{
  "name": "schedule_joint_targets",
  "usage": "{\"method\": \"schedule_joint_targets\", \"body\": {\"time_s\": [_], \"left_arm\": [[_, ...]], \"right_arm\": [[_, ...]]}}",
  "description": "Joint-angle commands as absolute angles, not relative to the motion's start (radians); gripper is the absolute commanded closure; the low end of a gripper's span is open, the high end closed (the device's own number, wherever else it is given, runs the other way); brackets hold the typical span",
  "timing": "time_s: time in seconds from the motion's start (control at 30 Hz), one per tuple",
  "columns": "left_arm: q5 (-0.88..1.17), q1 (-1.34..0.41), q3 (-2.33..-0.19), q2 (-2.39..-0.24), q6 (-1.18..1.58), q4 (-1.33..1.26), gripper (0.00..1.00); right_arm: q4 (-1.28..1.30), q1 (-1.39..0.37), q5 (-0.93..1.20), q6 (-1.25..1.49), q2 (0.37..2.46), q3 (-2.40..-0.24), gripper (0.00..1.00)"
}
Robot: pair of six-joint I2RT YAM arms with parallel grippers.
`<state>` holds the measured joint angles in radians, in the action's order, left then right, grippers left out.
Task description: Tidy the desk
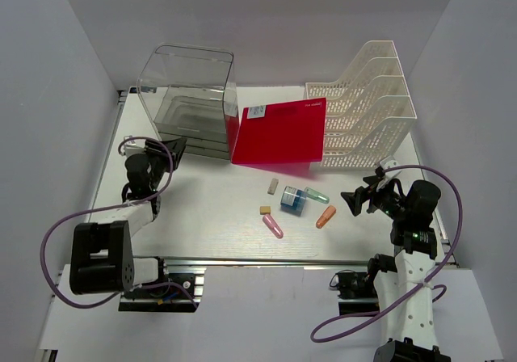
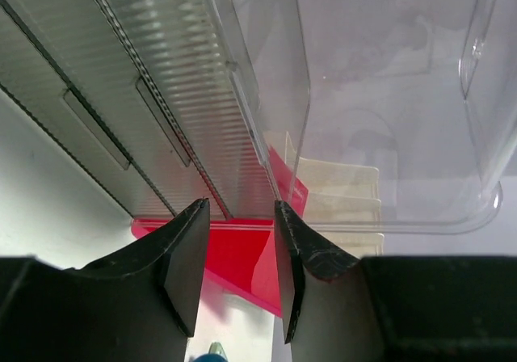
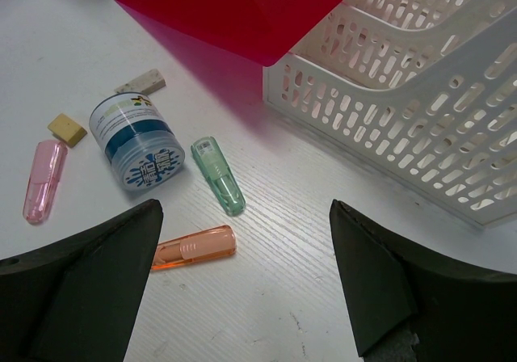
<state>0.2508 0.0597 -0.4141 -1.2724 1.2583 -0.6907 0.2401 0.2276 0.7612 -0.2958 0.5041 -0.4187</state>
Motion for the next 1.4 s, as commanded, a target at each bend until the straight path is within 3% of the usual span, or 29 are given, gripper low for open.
{"method": "schedule_joint_targets", "body": {"time_s": [0.0,1.37], "left_arm": [[0.235,0.066,-0.439,-1.317,1.272,-0.788,0.52],[0.242,0.066,-0.565,-1.595,1.305,-1.034,0.65]], "right_arm": [[0.23,0.225,0.762,-0.298,0.508,-0.437,0.11],[0.229,0.222,0.769,-0.299,0.518,-0.433,0.11]]}}
